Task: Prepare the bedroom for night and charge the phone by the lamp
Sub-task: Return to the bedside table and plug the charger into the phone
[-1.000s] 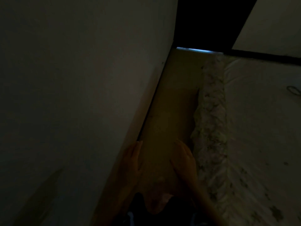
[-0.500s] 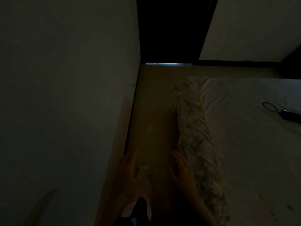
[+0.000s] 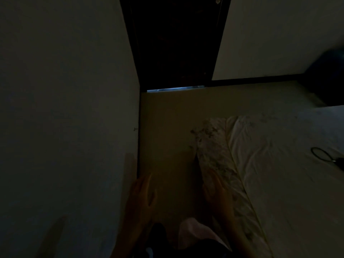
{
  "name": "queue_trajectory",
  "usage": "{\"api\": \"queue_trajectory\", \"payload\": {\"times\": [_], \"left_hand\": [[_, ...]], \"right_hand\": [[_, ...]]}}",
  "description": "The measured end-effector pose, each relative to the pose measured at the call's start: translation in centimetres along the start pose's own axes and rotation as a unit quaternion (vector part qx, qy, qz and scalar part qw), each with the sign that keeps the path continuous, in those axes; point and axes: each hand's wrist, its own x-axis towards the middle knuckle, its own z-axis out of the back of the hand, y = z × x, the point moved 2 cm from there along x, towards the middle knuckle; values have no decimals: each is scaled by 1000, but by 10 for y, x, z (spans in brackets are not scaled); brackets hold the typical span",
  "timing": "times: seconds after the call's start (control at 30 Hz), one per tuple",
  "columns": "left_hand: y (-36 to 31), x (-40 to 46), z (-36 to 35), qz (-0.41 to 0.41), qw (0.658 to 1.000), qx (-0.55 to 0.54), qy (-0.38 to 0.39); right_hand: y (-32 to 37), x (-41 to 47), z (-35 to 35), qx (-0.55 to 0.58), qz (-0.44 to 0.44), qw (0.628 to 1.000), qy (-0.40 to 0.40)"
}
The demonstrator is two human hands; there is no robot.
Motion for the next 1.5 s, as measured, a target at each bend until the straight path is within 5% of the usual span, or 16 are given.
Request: {"api": "queue_trajectory", "payload": {"times": [0.33,0.6,0.8,0.9,1.1,1.5], "left_hand": [[23,253,-28,33,999,-16,32],[-32,433,-32,45,998,-43,18],[-72,579,-49,32,997,-55,54],[-81,671,-56,-96,989,-33,108],[-122,814,-83,-211,960,44,177],[-273,931,-253,-405,851,58,329]], "right_hand": [[3,252,-10,15,14,1000,-14],[20,431,-2,24,14,1000,0],[7,548,-3,22,-39,995,-94],[-1,611,-4,39,-83,985,-149],[-2,687,8,31,-167,960,-222],[-112,756,86,14,-340,865,-369]]}}
